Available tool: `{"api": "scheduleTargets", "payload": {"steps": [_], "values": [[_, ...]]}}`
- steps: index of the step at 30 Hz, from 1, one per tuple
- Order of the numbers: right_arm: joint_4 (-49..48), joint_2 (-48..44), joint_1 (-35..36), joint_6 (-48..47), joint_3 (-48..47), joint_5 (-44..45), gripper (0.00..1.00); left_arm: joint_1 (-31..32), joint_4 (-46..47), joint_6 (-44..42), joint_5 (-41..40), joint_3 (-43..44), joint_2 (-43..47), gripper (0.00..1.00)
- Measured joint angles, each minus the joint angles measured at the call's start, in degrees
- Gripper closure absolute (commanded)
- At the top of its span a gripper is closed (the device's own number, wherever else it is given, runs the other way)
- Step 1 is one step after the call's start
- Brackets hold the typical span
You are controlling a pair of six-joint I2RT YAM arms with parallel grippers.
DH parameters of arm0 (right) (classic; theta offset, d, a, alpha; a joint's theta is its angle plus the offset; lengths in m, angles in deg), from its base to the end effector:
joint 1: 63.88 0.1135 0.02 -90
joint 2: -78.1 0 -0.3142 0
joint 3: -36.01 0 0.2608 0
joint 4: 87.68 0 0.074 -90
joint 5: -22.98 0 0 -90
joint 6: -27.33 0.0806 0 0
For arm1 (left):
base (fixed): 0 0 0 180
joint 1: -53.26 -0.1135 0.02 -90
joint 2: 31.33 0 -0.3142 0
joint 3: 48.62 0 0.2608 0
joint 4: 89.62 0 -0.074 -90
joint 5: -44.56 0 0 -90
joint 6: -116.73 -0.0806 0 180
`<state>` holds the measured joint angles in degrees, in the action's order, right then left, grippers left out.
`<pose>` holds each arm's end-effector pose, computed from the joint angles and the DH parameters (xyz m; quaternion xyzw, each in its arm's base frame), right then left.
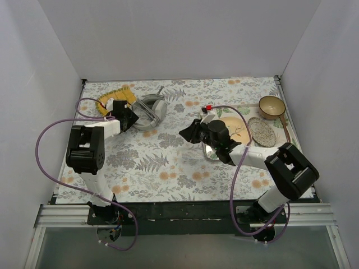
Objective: Wrap the headphones
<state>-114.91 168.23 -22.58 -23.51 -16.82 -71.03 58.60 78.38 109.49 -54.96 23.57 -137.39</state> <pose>0.2819 0.2552 0.2427 -0.0368 0.7654 0.4351 0.4728 0.4297 -0.0268 0.1599 -0.6019 0.7012 -0.2050 0.3225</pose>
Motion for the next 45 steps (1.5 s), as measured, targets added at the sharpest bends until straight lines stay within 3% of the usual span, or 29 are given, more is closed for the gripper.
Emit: {"api": "scheduleTargets", "payload": {"steps": [8, 15, 23, 29, 33, 37, 44, 45], "values": [[2.8, -6.8, 0.0, -6.0, 0.5, 4.3, 0.71, -0.4, -5.0, -1.5, -1.0, -0.3, 2.9, 0.17], [7.5, -13.4, -0.3, -13.2, 1.1, 9.9, 0.61, -0.4, -8.1, -11.3, -1.7, -0.3, 6.3, 0.03], [14.4, -19.7, -4.5, -21.2, 2.0, 15.8, 0.46, -0.5, -2.1, -35.1, -5.7, -9.4, 24.0, 0.02], [17.7, -26.0, -7.1, -24.9, 6.3, 21.2, 0.21, -0.7, -4.7, -48.3, 1.4, -15.6, 39.9, 0.02], [19.3, -31.5, -7.7, -26.9, 10.1, 25.9, 0.12, -0.7, -9.0, -52.5, 9.1, -18.3, 45.3, 0.02], [20.6, -35.6, -7.9, -28.7, 13.3, 29.0, 0.10, -0.7, -13.0, -54.0, 14.7, -24.7, 48.3, 0.02], [24.1, -41.4, -7.9, -30.9, 17.1, 33.4, 0.08, -0.7, -16.6, -54.6, 17.2, -32.9, 52.2, 0.02], [24.2, -41.9, -7.9, -31.1, 17.6, 33.6, 0.02, -0.7, -16.7, -54.7, 17.3, -33.2, 52.9, 0.02]]}}
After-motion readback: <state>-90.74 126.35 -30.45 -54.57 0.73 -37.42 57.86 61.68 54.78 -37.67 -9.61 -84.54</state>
